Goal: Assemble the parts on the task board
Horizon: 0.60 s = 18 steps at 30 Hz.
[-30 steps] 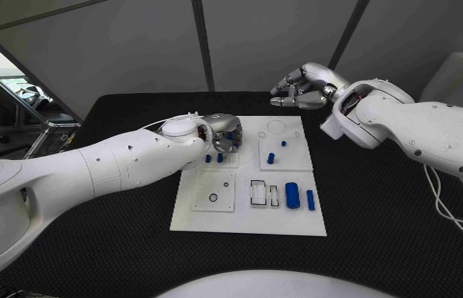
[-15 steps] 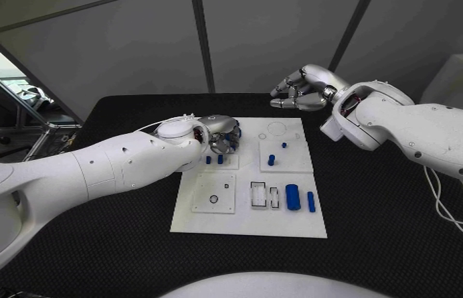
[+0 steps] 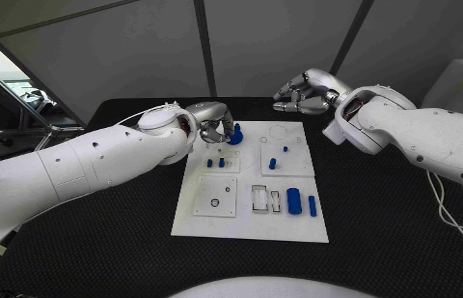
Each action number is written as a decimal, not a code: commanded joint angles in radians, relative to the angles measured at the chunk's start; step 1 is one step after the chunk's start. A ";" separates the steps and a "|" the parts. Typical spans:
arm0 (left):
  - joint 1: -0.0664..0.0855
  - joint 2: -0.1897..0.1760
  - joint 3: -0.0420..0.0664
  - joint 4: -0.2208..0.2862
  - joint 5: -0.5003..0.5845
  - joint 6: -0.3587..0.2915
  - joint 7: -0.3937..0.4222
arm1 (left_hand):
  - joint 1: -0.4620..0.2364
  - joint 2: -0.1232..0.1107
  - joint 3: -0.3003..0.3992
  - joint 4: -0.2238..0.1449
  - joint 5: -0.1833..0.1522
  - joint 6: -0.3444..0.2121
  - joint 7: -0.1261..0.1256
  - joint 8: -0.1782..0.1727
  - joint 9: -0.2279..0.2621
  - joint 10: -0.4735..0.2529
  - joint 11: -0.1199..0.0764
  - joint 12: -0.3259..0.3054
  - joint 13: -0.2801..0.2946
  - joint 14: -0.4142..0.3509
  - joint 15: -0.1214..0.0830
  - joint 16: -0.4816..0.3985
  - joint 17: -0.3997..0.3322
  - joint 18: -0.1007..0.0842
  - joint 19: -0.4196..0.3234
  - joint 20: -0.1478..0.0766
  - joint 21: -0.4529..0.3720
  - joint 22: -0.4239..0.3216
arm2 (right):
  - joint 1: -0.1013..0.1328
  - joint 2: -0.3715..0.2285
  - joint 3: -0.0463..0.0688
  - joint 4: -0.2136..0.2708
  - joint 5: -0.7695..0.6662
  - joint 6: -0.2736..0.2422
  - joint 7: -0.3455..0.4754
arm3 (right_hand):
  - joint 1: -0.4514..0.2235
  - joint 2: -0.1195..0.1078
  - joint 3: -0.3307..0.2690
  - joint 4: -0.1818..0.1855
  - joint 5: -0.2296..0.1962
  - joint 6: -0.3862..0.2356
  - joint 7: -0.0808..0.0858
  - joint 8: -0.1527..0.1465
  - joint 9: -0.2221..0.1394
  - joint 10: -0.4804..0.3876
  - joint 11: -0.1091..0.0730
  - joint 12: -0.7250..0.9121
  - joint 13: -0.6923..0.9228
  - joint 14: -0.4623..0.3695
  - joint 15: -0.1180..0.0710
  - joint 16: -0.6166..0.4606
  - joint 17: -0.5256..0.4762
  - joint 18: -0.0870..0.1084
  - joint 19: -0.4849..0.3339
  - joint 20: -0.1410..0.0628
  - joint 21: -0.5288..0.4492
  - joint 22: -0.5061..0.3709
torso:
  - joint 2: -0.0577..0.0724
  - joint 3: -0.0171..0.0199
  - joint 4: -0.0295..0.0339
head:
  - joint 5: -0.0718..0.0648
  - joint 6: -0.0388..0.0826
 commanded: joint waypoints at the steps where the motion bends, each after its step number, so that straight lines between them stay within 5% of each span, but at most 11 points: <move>1: 0.003 -0.019 0.003 0.019 0.016 0.024 -0.028 | -0.009 -0.001 0.005 0.001 0.002 0.009 -0.001 -0.007 -0.001 0.006 0.000 -0.005 -0.001 0.006 -0.002 0.004 0.000 -0.083 0.008 -0.002 0.001 0.043 | 0.002 0.001 0.001 -0.001 -0.003 -0.003 0.008 | 0.006 0.007 0.003 0.000 0.002 0.006 -0.001 0.006 -0.001 0.005 -0.006 0.000 0.000 0.049 -0.010 -0.005 0.012 0.008 0.001 -0.003 -0.003 0.001 | 0.000 0.0006 0.0008 | -0.003 0.000; 7: 0.001 -0.046 -0.003 0.017 0.032 0.039 -0.039 | -0.017 -0.003 0.006 0.002 0.002 0.012 -0.002 -0.009 -0.001 0.009 0.000 -0.009 -0.002 0.007 -0.002 0.006 -0.002 -0.083 0.010 -0.002 0.003 0.044 | 0.002 0.003 0.001 -0.002 -0.003 -0.002 0.008 | 0.006 0.007 0.003 0.000 0.002 0.006 -0.001 0.006 -0.001 0.005 -0.006 0.000 0.000 0.049 -0.010 -0.005 0.012 0.008 0.001 -0.003 -0.003 0.001 | 0.002 -0.0007 0.0008 | 0.002 -0.002; 18: -0.017 -0.024 -0.020 -0.034 0.036 0.040 -0.029 | -0.025 -0.008 0.006 0.003 0.001 0.013 -0.002 -0.012 -0.001 0.011 0.000 -0.013 -0.003 0.007 -0.002 0.007 -0.003 -0.083 0.010 -0.003 0.000 0.044 | 0.001 0.004 0.001 -0.002 -0.003 -0.002 0.008 | 0.006 0.007 0.003 0.000 0.002 0.006 -0.001 0.006 -0.001 0.005 -0.006 0.000 0.000 0.049 -0.010 -0.005 0.012 0.008 0.001 -0.003 -0.003 0.001 | 0.003 0.0005 -0.0017 | 0.005 -0.007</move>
